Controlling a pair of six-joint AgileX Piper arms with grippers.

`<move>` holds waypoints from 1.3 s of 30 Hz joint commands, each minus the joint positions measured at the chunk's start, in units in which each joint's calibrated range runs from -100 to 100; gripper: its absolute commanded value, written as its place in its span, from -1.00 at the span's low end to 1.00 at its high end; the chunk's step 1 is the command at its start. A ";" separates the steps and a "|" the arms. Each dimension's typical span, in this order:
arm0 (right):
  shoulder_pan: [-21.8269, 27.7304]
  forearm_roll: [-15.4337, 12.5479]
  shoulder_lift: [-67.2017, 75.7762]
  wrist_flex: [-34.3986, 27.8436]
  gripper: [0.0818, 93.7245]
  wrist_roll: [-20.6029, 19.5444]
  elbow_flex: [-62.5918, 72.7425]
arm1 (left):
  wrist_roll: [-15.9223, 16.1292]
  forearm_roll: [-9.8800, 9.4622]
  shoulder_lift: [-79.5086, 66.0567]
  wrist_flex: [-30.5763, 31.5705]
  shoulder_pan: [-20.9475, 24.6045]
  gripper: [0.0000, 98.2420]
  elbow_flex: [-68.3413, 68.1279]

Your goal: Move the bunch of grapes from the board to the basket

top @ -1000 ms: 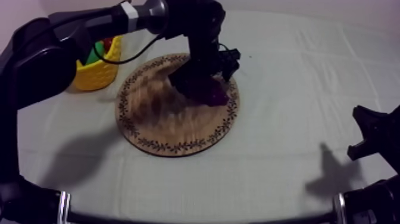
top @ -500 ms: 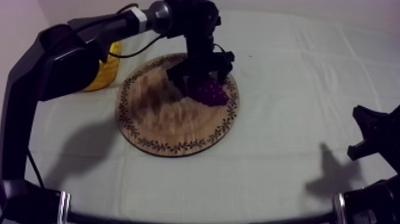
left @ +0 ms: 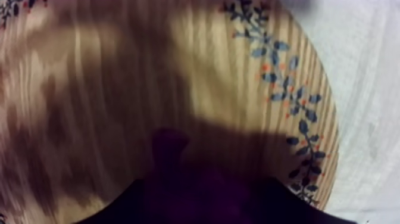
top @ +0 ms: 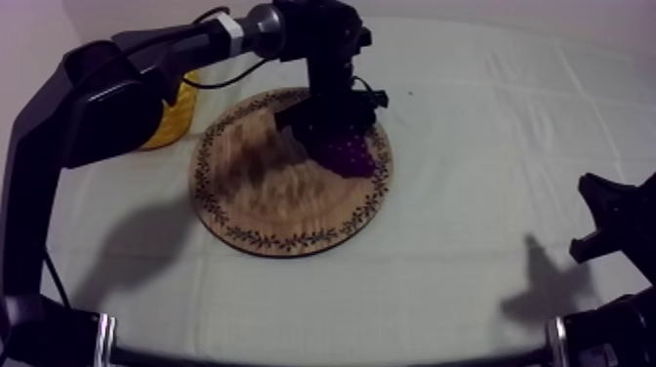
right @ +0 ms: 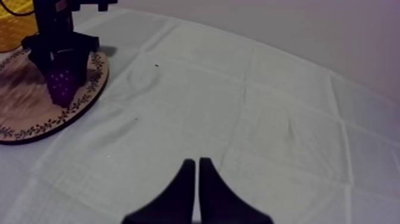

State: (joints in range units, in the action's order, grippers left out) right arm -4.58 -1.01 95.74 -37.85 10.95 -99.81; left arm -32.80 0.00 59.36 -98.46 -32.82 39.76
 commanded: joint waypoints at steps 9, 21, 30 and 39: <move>-0.02 0.01 0.01 0.03 -0.99 0.01 0.03 | 2.72 -1.54 -15.29 2.43 -0.68 -0.17 -11.41; -0.02 0.01 0.01 0.03 -0.99 0.01 0.03 | 12.55 -5.92 -47.78 7.28 2.20 -0.17 -44.21; -0.02 0.01 0.01 0.03 -0.99 0.01 0.03 | 19.21 -11.71 -61.75 17.08 10.85 -0.18 -58.88; -0.02 0.01 0.01 0.03 -0.99 0.01 0.03 | 22.20 -14.93 -60.59 27.28 18.88 -0.17 -58.97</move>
State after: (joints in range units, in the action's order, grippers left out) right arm -4.58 -1.01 95.74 -37.85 10.95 -99.81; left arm -10.82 -14.57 -1.92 -73.59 -16.06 -19.67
